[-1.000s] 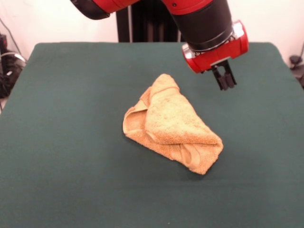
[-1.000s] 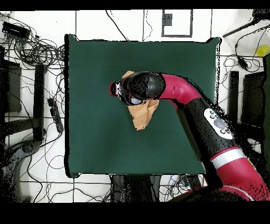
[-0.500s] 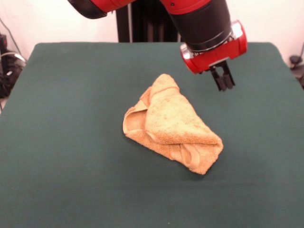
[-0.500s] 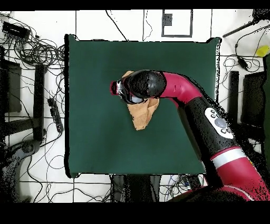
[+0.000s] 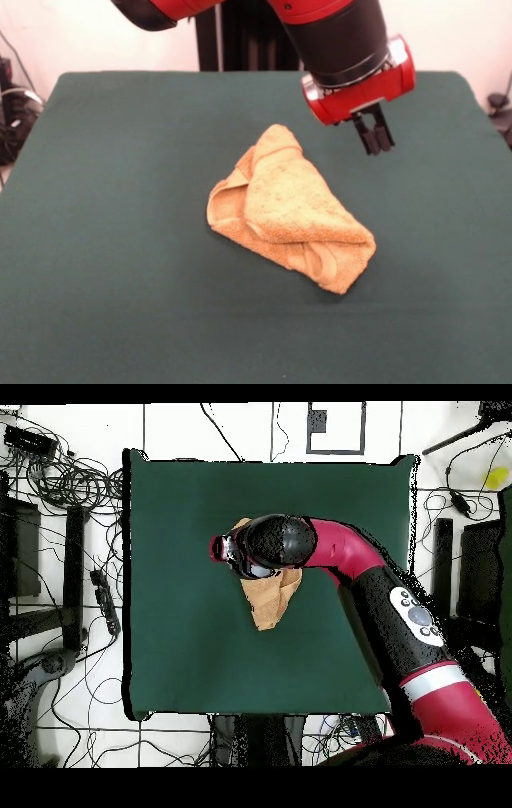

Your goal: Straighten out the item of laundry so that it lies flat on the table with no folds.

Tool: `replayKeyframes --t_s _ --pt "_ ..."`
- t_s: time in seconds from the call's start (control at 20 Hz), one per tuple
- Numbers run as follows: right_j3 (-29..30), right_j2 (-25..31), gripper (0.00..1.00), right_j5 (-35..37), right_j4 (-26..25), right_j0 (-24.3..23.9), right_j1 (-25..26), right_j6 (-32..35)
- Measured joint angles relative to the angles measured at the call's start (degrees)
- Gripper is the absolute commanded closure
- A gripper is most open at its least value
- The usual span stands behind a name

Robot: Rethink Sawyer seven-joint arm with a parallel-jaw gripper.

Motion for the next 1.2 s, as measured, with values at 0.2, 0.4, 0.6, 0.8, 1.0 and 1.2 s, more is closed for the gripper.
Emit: replayKeyframes --t_s 0.2,0.4,0.6,0.8,1.0,1.2 --pt "-0.3 0.0 1.0 0.9 0.0 0.0 0.0 0.0" --pt "-0.3 0.0 1.0 1.0 0.0 -0.1 0.2 0.0" --pt "-0.3 0.0 1.0 1.0 0.0 -0.4 0.3 0.0" --pt "-0.3 0.0 1.0 1.0 0.0 -0.6 0.3 0.0" --pt "-0.3 0.0 1.0 1.0 -0.1 -0.7 0.3 0.0" --pt "-0.3 0.0 1.0 1.0 -0.2 -0.7 0.3 0.0"
